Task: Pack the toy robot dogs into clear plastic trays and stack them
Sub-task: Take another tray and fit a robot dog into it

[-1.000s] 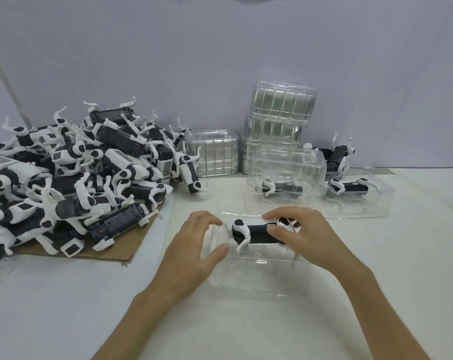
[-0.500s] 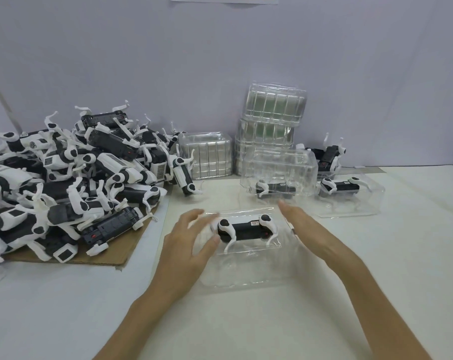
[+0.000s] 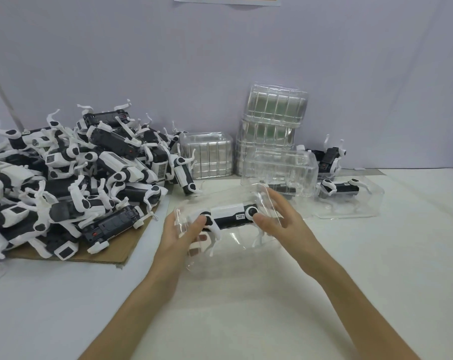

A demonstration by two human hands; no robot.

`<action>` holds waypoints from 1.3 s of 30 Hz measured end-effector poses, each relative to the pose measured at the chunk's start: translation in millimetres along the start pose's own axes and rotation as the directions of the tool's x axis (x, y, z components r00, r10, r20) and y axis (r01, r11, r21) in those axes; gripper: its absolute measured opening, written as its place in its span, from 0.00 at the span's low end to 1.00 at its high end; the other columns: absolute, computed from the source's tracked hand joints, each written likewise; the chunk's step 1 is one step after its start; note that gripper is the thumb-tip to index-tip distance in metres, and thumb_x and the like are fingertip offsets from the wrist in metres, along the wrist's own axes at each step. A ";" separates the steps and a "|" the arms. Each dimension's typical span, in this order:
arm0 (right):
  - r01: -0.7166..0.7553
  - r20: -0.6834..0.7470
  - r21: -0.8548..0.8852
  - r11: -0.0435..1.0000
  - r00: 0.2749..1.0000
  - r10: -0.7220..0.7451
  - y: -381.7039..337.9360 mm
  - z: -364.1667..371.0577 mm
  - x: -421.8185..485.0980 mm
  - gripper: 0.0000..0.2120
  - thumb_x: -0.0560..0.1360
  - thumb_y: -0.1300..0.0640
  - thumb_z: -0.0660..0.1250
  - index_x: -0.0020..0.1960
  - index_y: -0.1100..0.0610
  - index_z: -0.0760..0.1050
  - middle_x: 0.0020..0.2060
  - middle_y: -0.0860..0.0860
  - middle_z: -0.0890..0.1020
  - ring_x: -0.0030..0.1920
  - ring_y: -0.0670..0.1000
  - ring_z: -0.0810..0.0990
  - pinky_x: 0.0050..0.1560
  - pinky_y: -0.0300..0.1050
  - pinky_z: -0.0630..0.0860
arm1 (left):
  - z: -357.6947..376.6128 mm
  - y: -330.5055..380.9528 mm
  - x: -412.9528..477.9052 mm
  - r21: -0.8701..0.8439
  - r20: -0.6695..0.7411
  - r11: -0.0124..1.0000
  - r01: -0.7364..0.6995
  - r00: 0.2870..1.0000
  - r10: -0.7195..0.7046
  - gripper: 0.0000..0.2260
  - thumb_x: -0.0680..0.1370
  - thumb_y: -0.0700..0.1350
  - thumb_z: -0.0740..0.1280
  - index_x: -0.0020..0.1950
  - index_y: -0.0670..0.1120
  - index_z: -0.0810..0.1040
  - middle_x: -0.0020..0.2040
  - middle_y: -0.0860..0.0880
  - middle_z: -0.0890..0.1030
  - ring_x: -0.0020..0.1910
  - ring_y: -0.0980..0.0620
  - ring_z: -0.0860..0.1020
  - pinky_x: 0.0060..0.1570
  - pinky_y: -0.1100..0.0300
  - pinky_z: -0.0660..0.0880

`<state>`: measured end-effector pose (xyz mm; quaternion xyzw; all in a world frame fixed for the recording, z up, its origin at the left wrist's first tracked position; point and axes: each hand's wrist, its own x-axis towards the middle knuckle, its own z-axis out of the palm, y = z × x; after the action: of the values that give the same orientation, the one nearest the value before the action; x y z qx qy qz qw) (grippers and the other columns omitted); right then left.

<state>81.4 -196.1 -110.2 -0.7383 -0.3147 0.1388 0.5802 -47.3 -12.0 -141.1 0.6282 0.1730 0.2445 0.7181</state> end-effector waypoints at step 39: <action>-0.213 -0.279 -0.874 0.438 0.956 -0.092 -21.6 -61.6 115.0 0.15 0.78 0.49 0.67 0.63 0.51 0.76 0.59 0.51 0.80 0.67 0.54 0.71 0.68 0.52 0.58 | -14.1 -2.3 7.7 0.442 -0.263 0.879 -0.179 0.911 0.318 0.17 0.78 0.39 0.67 0.64 0.56 0.74 0.62 0.57 0.71 0.61 0.57 0.71 0.57 0.59 0.66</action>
<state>197.8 -168.7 -53.7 -0.9552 -0.2260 -0.1360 0.1345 -48.5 3.8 -145.0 0.7315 0.2538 0.3954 0.4941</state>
